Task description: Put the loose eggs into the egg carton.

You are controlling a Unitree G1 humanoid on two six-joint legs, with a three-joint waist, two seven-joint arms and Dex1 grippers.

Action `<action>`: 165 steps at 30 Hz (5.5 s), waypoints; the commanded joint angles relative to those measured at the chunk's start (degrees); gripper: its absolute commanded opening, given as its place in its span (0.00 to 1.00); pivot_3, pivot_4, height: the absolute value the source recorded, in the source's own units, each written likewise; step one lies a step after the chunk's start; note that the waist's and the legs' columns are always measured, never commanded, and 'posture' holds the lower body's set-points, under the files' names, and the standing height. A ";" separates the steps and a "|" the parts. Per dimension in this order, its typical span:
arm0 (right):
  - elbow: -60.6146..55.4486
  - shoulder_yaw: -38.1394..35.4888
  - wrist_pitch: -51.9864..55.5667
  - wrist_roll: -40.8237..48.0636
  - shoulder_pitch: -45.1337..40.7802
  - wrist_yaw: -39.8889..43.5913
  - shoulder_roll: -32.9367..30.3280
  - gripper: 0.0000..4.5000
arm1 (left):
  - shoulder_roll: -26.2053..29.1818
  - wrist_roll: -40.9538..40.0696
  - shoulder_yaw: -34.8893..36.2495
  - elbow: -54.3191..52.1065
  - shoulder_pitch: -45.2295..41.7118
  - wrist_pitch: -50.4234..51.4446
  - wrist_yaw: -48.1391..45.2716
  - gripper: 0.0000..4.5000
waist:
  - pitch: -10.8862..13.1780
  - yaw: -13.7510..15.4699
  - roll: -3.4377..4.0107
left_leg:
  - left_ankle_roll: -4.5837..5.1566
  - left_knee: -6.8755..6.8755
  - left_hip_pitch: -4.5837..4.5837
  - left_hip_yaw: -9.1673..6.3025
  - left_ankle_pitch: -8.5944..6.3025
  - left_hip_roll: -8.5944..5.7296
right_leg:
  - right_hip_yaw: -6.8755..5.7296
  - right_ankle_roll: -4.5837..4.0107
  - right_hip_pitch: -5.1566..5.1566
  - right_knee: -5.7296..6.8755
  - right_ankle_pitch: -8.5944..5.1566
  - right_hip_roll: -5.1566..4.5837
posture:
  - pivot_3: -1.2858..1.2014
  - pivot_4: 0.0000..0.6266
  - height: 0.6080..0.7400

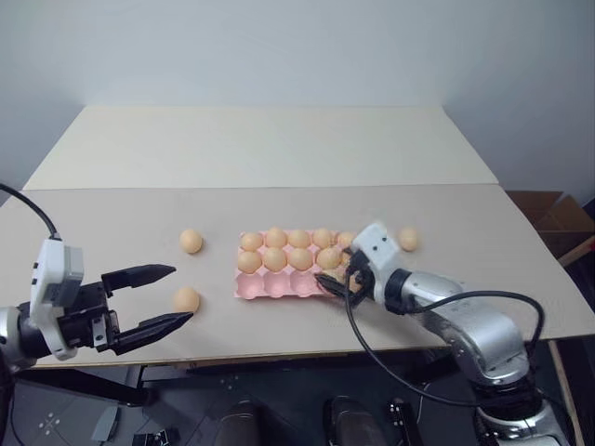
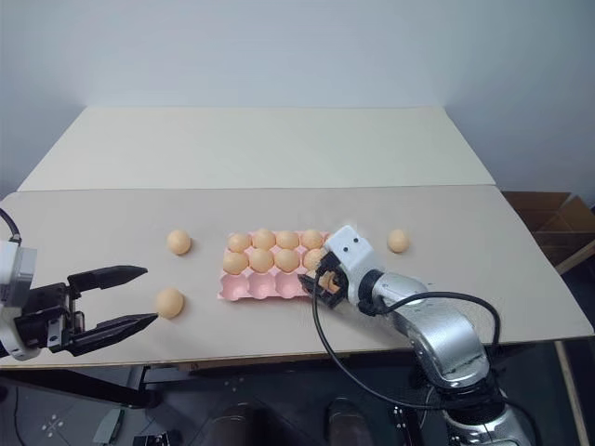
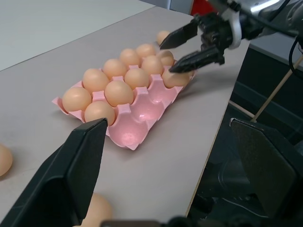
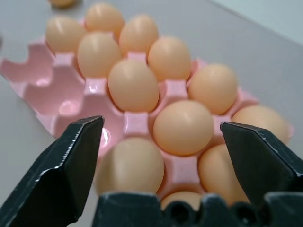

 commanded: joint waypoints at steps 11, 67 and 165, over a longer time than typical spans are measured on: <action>4.12 -32.73 -17.69 11.32 23.50 33.68 -20.19 0.99 | 1.06 0.12 5.11 5.14 2.13 -0.61 -4.68 1.00 | 0.00 0.81 -0.02 | 0.04 -0.04 0.07 0.02 -0.04 -0.06 | -0.03 -0.01 0.15 -0.16 -0.24 -0.06 | 0.52 0.24 1.00; 0.34 7.15 2.16 -1.92 -4.21 -1.66 7.69 0.99 | 1.12 -0.52 3.21 1.07 0.75 -0.31 -2.40 1.00 | 0.01 -0.22 -0.05 | -0.07 -0.24 0.07 0.06 0.04 -0.01 | -0.01 -0.05 -0.11 0.08 -0.06 -0.01 | 0.52 0.24 1.00; -2.86 -19.69 -20.29 15.85 15.90 14.65 -17.26 1.00 | -3.03 24.46 -20.60 13.54 -9.11 2.82 17.06 0.63 | 0.01 0.99 -0.10 | 0.01 -0.23 0.13 0.03 -0.01 -0.07 | 0.03 0.19 0.09 -0.05 0.00 -0.07 | 0.52 0.24 1.00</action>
